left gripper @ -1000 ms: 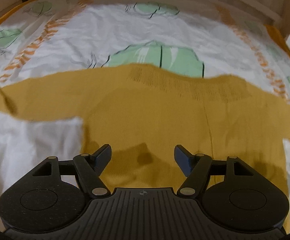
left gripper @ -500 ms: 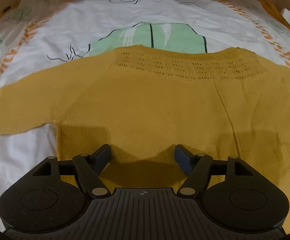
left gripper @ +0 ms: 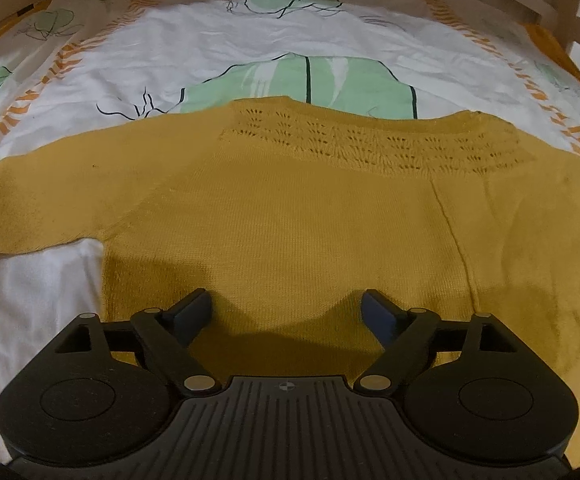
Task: Fold small clothes
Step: 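Move the right gripper to the cuff of the sleeve nearest it, then grasp the sleeve cuff with the right gripper and fold it across the body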
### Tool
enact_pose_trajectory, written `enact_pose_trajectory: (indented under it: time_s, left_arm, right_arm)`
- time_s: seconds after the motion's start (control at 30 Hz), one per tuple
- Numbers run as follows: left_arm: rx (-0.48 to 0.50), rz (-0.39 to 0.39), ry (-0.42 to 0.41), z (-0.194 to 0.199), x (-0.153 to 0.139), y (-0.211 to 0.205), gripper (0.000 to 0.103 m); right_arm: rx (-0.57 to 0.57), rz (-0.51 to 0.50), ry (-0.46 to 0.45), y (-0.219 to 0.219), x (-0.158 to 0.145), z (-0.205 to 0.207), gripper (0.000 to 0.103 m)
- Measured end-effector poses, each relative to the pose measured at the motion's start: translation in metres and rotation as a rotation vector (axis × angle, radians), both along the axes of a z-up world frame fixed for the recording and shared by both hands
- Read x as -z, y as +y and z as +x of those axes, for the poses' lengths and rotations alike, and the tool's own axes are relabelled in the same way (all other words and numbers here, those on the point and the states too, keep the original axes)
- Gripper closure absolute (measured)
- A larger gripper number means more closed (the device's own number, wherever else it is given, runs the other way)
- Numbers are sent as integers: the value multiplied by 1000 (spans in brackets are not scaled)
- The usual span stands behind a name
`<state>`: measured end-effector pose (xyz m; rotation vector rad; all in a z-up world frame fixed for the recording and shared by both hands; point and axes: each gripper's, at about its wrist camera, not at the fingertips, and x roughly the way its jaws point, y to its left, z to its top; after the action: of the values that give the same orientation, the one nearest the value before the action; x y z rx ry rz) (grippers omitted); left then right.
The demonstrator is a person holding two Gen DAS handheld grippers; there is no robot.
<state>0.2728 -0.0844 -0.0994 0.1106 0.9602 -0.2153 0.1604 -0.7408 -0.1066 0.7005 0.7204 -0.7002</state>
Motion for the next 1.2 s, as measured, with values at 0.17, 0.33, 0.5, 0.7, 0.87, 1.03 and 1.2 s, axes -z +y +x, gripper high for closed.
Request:
enact_pose_trajectory:
  time_s: [0.17, 0.33, 0.5, 0.7, 0.87, 1.03, 1.2]
  left_arm:
    - [4, -11, 16, 4, -1, 2, 21]
    - [27, 10, 0, 2, -2, -1, 22]
    - [38, 0, -17, 4, -6, -2, 22]
    - [27, -50, -9, 8, -18, 5, 23]
    - [32, -72, -27, 11, -38, 10, 23]
    - [42, -82, -40, 16, -57, 19, 23]
    - [37, -88, -49, 20, -73, 30, 23]
  right_arm:
    - [-18, -120, 81, -17, 9, 14, 24]
    - [-46, -133, 109, -27, 23, 24, 25]
    - [-77, -138, 135, -25, 34, 26, 25]
    - [-73, -62, 81, -26, 23, 14, 92]
    - [-121, -81, 23, -3, -17, 12, 93]
    - [-193, -75, -89, 35, -71, 22, 93]
    - [-320, -51, -189, 99, -123, 51, 93]
